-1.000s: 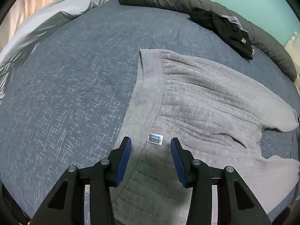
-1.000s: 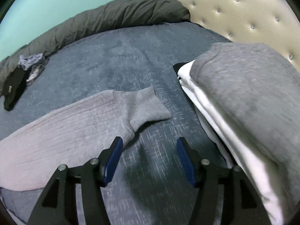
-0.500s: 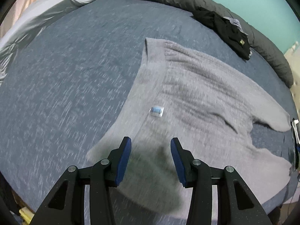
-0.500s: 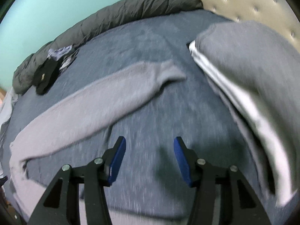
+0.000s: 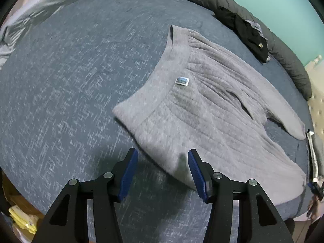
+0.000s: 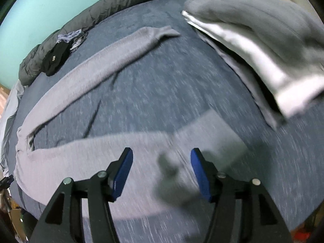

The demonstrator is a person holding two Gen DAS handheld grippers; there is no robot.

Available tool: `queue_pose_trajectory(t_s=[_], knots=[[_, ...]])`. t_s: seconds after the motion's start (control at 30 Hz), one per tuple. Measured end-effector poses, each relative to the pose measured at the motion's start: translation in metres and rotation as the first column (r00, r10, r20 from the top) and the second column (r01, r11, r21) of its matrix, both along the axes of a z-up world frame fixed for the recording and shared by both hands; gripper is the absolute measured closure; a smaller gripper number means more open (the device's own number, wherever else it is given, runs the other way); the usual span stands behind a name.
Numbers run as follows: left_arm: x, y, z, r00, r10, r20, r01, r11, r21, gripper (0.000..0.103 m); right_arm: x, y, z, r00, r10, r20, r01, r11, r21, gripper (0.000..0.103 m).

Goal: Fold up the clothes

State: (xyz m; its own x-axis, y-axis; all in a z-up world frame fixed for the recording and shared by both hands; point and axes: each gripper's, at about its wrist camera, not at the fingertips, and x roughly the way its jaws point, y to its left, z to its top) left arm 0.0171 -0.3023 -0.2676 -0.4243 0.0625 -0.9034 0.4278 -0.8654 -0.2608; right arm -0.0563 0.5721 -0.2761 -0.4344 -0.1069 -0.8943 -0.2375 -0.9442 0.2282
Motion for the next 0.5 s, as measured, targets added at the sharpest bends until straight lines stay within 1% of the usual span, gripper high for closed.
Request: queue_pose_trajectory(t_s=[0.13, 0.23, 0.37, 0.5], knots=[[0.01, 0.001, -0.004, 1.0, 0.007, -0.002, -0.007, 1.0, 0.028, 0.045, 0.026, 0.006, -0.002, 0.999, -0.029, 0.015, 0.029, 0.999, -0.019, 0.041], [0.017, 0.0, -0.007, 1.0, 0.021, -0.006, -0.02, 0.999, 0.048, 0.045, 0.036, 0.002, -0.01, 0.999, -0.023, 0.036, 0.024, 0.999, -0.031, 0.041], [0.023, -0.001, -0.01, 1.0, 0.028, -0.008, -0.027, 0.997, 0.065, 0.044, 0.042, -0.007, -0.02, 0.999, -0.01, 0.049, 0.013, 0.998, -0.065, 0.04], [0.024, -0.003, -0.012, 0.999, 0.046, -0.016, -0.044, 0.995, 0.089, 0.044, 0.04, -0.012, -0.029, 0.998, -0.008, 0.062, 0.012, 0.998, -0.06, 0.039]])
